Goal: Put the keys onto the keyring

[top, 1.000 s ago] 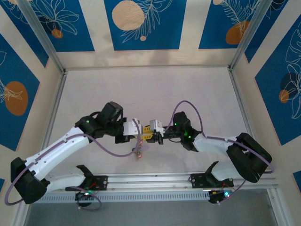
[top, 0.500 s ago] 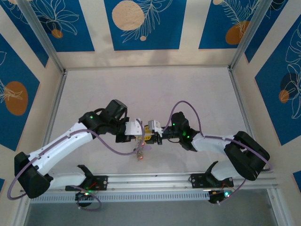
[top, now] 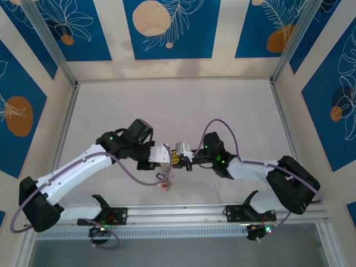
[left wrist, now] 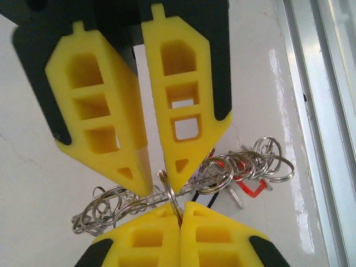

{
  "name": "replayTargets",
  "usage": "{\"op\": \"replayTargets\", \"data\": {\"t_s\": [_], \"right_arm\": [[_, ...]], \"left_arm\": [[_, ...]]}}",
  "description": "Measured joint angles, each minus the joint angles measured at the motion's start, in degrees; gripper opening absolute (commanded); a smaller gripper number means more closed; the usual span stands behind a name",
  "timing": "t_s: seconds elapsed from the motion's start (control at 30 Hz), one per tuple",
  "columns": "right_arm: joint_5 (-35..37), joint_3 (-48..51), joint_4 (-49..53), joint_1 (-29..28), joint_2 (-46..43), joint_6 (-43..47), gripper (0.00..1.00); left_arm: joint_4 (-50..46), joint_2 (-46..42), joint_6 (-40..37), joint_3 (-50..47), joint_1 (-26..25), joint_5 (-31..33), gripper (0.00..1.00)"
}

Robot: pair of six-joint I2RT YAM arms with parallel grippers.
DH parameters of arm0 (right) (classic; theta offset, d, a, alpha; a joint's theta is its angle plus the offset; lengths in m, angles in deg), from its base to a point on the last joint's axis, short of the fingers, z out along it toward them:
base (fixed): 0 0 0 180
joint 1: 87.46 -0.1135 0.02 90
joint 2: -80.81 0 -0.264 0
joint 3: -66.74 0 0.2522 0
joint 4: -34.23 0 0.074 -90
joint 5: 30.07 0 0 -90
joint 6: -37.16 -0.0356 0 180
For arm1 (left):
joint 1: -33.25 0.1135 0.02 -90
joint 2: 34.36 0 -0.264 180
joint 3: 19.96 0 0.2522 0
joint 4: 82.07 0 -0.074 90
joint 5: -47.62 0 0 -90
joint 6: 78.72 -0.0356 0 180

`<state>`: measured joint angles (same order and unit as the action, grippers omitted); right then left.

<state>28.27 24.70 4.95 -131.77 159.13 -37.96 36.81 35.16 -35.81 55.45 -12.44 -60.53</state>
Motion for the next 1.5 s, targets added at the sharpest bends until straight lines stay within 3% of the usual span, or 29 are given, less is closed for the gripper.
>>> {"op": "replayTargets", "data": {"t_s": [0.63, 0.93, 1.07, 1.5], "right_arm": [[0.20, -0.24, 2.40, -1.11, 0.00, 0.57, 0.20], [0.31, -0.66, 4.20, -1.11, 0.00, 1.99, 0.00], [0.13, -0.66, 3.96, -1.11, 0.00, 1.66, 0.00], [-0.17, 2.54, -5.73, 0.96, 0.00, -5.27, 0.00]], "left_arm": [[-0.13, 0.07, -0.04, 0.09, -0.35, 0.72, 0.00], [-0.48, -0.20, -0.04, 0.09, -0.35, 0.87, 0.00], [-0.13, -0.28, 0.33, 0.04, -0.35, 0.85, 0.21], [14.34, -15.28, 6.97, -13.97, 1.05, 1.88, 0.33]]}}
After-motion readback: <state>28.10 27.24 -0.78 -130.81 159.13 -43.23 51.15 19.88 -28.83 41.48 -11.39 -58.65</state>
